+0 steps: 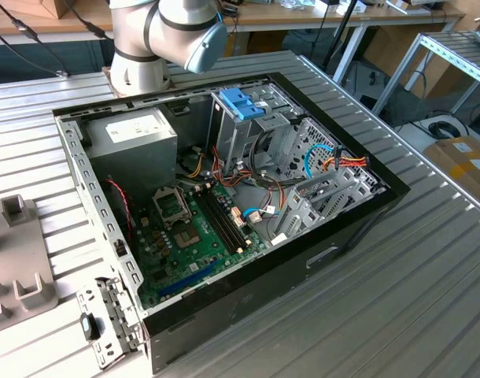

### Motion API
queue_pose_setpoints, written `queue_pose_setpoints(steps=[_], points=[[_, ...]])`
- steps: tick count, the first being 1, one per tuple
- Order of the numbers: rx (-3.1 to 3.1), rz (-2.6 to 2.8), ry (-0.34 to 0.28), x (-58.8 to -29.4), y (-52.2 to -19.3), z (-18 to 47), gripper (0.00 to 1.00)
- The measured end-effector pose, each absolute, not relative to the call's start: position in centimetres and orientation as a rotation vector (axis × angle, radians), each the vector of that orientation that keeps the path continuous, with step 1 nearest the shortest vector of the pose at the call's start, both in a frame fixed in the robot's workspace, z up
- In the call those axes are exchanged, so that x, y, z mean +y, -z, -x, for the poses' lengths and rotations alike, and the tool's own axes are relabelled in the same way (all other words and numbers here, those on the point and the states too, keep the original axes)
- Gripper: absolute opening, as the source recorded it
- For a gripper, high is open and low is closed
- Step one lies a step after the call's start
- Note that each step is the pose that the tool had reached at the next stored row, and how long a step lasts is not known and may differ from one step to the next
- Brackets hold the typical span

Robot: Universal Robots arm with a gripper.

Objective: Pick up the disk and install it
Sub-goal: 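Reach for the disk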

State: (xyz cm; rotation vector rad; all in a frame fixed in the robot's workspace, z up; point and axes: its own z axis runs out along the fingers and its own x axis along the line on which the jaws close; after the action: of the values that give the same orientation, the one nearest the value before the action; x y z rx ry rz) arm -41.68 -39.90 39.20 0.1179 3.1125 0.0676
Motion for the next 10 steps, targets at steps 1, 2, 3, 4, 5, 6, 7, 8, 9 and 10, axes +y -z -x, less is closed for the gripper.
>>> queue_pose_setpoints(steps=[1,2,3,4,5,6,7,8,9,10], points=[[3.112,-0.118,-0.068,-39.89,-39.2,41.8,0.1],[3.113,-0.118,-0.068,-39.89,-39.2,41.88,0.1],[3.112,-0.118,-0.068,-39.89,-39.2,41.94,0.1],[3.113,-0.118,-0.068,-39.9,-39.2,42.03,0.1],[3.112,-0.118,-0.068,-39.89,-39.19,42.08,0.1],[3.113,-0.118,-0.068,-39.89,-39.19,42.13,0.1],[3.112,-0.118,-0.068,-39.89,-39.19,42.22,0.1],[3.112,-0.118,-0.068,-39.89,-39.19,42.29,0.1],[3.113,-0.118,-0.068,-39.89,-39.19,42.4,0.1],[3.112,-0.118,-0.068,-39.89,-39.18,42.47,0.1]])
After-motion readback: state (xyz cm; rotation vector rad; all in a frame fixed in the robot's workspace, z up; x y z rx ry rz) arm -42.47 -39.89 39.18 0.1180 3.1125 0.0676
